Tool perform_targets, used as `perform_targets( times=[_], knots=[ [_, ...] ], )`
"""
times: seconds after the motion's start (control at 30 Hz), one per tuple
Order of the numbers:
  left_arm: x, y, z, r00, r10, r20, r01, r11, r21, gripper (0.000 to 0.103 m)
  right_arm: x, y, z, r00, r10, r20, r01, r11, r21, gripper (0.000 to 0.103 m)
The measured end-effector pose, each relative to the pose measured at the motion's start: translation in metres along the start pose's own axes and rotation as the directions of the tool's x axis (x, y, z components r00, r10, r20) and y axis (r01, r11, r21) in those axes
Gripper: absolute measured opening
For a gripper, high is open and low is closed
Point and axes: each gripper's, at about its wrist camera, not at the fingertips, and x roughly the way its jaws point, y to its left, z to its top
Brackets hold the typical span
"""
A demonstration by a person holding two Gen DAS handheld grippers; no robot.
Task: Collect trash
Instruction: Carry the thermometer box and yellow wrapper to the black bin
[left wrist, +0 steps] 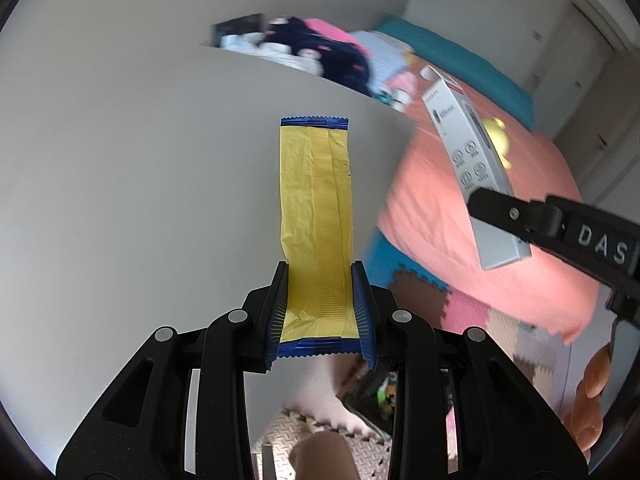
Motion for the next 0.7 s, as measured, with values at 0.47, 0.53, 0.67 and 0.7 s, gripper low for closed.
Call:
perform_targets(
  times=[0.47,0.53,0.67,0.7],
  knots=[
    [0.009,-0.138,-0.099,0.990,-0.096,-0.100,0.116,0.969,0.218,0.031,-0.069,-0.152,-0.097,0.994,-0.101,0.037,0.091,0.974,0.208,0.030],
    [0.011,-0.152,-0.111,0.988,-0.100,-0.117,0.126,0.961,0.246,0.031,-0.075,-0.175,-0.114,0.992,-0.122,0.029,0.112,0.963,0.245,0.030],
    [0.018,-0.185,-0.138,0.983,-0.101,-0.156,0.145,0.942,0.304,0.031,-0.084,-0.213,-0.141,0.986,-0.166,0.005,0.157,0.943,0.295,0.030],
    [0.022,-0.194,-0.144,0.981,-0.101,-0.168,0.151,0.935,0.320,0.031,-0.085,-0.221,-0.148,0.984,-0.181,-0.002,0.173,0.937,0.304,0.030]
  ],
)
